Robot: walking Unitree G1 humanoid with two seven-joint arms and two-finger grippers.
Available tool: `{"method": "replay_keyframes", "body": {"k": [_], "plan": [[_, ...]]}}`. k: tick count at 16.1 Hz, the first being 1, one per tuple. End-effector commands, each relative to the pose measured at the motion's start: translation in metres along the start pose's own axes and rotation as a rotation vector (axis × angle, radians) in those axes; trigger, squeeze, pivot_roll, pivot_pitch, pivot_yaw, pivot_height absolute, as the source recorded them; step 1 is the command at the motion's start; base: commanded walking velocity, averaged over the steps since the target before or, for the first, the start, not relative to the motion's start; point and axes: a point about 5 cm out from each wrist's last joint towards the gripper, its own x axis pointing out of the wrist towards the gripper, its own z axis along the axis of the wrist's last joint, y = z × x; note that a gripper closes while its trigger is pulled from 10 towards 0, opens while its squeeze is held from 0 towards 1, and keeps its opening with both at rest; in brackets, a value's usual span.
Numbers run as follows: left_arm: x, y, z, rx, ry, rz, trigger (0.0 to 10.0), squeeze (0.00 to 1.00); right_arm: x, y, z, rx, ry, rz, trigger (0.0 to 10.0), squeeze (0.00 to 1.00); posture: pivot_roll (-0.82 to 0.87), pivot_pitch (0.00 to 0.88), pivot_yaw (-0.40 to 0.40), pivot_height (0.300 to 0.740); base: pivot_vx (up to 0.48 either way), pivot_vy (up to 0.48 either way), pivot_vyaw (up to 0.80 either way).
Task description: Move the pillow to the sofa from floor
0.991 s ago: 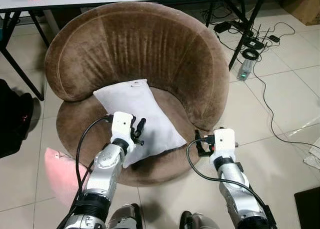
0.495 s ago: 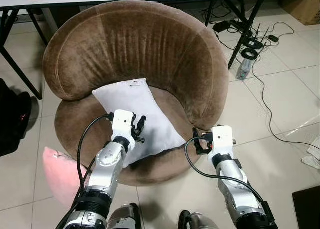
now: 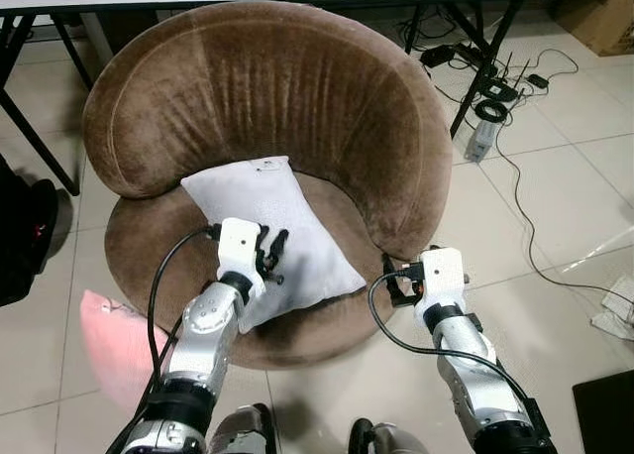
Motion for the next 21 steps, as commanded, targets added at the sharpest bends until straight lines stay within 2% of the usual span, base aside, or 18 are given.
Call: {"method": "replay_keyframes", "body": {"k": [1, 7, 21], "plan": [[-0.0024, -0.0028, -0.0047, -0.006, 0.011, -0.026, 10.0, 0.0, -0.0038, -0.0018, -0.0041, 0.003, 0.011, 0.008, 10.0, 0.0, 0.1, 0.128, -0.079, 0.74, 0.0, 0.0, 0.0], [0.0, -0.0045, -0.0025, 0.034, 0.002, -0.043, 10.0, 0.0, 0.0008, 0.0049, -0.001, 0.011, 0.0, 0.014, 10.0, 0.0, 0.1, 0.123, -0.067, 0.74, 0.0, 0.0, 0.0], [0.002, -0.0078, 0.0011, 0.046, -0.015, -0.053, 10.0, 0.0, 0.0012, 0.0076, -0.0009, 0.018, 0.004, 0.016, 10.0, 0.0, 0.1, 0.137, -0.057, 0.74, 0.0, 0.0, 0.0]]}}
